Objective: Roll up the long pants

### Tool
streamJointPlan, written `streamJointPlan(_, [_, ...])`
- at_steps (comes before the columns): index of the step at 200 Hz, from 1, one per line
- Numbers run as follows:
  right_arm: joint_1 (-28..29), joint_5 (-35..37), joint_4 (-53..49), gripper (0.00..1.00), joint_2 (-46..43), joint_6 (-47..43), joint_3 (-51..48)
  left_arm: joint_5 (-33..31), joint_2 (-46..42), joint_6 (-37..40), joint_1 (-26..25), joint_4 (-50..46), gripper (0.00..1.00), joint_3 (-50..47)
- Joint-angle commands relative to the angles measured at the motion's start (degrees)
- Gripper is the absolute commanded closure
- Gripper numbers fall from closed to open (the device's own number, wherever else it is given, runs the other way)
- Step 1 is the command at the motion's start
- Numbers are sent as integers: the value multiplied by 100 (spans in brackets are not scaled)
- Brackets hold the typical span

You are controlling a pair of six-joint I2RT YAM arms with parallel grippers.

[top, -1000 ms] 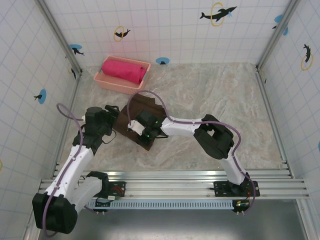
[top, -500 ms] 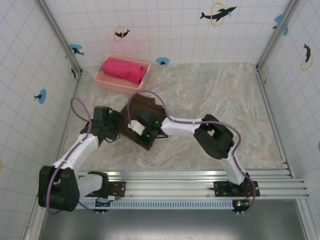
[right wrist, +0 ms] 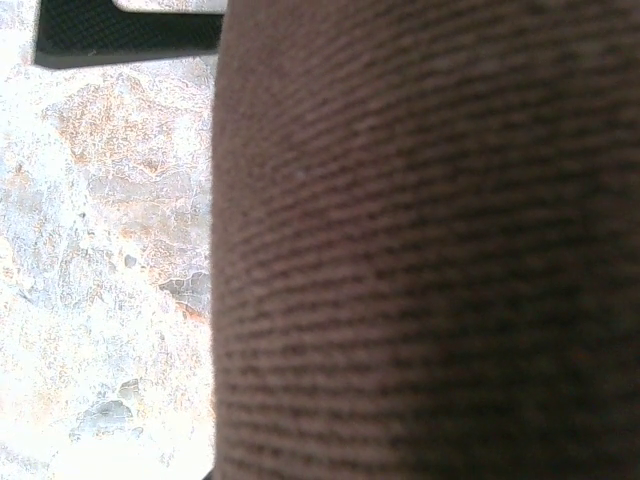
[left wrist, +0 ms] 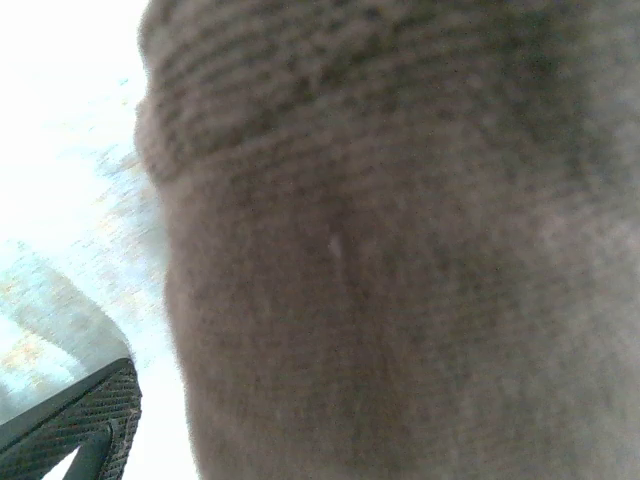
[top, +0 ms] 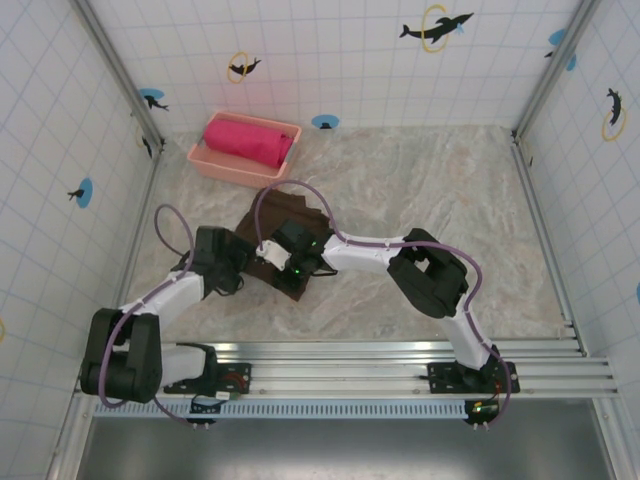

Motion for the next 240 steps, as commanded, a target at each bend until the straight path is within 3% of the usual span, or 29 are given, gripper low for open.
streamJointPlan(1, [-38, 421, -1966, 100, 956, -48, -719, -121, 273, 163, 50, 318, 3, -442])
streamJointPlan(38, [-83, 403, -2035, 100, 1002, -119, -675, -44, 812, 167, 49, 2154, 6, -1414])
streamJointPlan(69, [-90, 394, -2058, 100, 1012, -171, -738, 95, 1627, 166, 48, 3046, 12, -1641])
streamJointPlan(91, [-90, 402, -2085, 100, 1000, -211, -772, 213, 2231, -4, 51, 3817, 35, -1741])
streamJointPlan(108, [-103, 428, -2111, 100, 995, -242, -745, 327, 2515, -10, 52, 4022, 73, -1698])
streamJointPlan(116, [-121, 430, -2121, 100, 978, -251, -740, 375, 2558, 42, 42, 3914, 100, -1630])
streamJointPlan(150, [-202, 436, -2169, 100, 951, -291, -670, 265, 2294, 205, -82, 2795, 100, -1338])
streamJointPlan(199, [-364, 631, -2239, 100, 553, -439, -825, 350, 2274, 926, -143, -365, 100, 90])
streamJointPlan(204, [-389, 678, -2226, 94, 482, -452, -876, 367, 2392, 1001, -143, -671, 100, 243])
streamJointPlan(219, [-426, 930, -2203, 62, 159, -431, -1003, 437, 2791, 1192, -156, -1271, 100, 591])
streamJointPlan(240, [-426, 1317, -2253, 41, -443, -346, -1064, 246, 2958, 1256, -247, -2294, 100, 1162])
